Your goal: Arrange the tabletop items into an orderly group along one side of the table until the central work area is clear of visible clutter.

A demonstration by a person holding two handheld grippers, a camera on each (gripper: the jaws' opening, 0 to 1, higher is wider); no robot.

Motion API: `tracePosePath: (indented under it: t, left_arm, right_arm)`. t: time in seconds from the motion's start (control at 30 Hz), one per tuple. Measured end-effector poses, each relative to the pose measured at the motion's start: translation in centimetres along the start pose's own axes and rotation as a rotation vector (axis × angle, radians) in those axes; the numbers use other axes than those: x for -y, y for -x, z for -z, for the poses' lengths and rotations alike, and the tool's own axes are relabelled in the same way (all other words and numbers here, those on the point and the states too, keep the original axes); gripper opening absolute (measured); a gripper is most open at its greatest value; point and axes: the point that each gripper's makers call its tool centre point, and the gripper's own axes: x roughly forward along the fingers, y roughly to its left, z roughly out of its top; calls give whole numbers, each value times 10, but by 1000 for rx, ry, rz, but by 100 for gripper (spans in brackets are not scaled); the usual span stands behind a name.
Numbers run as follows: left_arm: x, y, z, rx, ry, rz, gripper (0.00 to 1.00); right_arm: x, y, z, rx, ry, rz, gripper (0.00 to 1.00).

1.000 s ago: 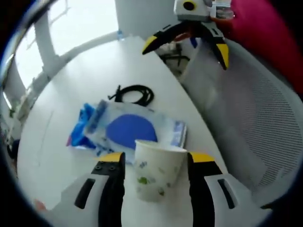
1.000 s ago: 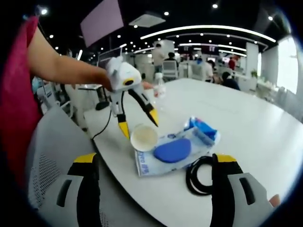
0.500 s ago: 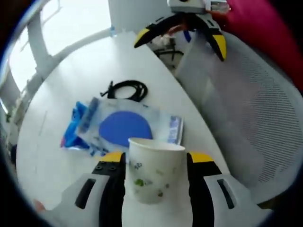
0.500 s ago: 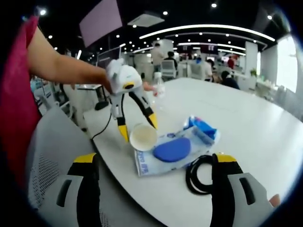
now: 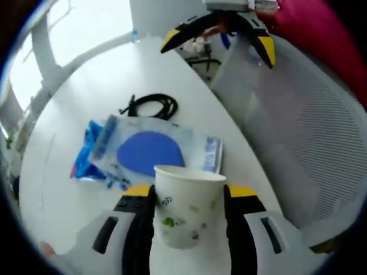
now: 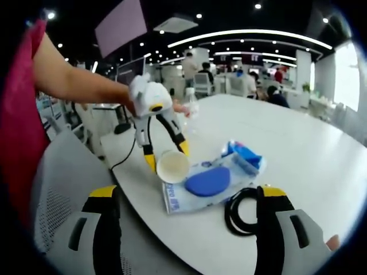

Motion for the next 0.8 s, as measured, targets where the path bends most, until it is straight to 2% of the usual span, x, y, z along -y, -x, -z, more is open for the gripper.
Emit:
tracePosePath:
  t: [0.33,0.8]
  left_arm:
    - [2,1,-1,10,15,-2,43]
    - [0,9,-6,55,36,-37,42]
  right_arm:
    - [0,-1,1,-3,-1,1,99]
    - [-1,-1,2,-12,12,1,99]
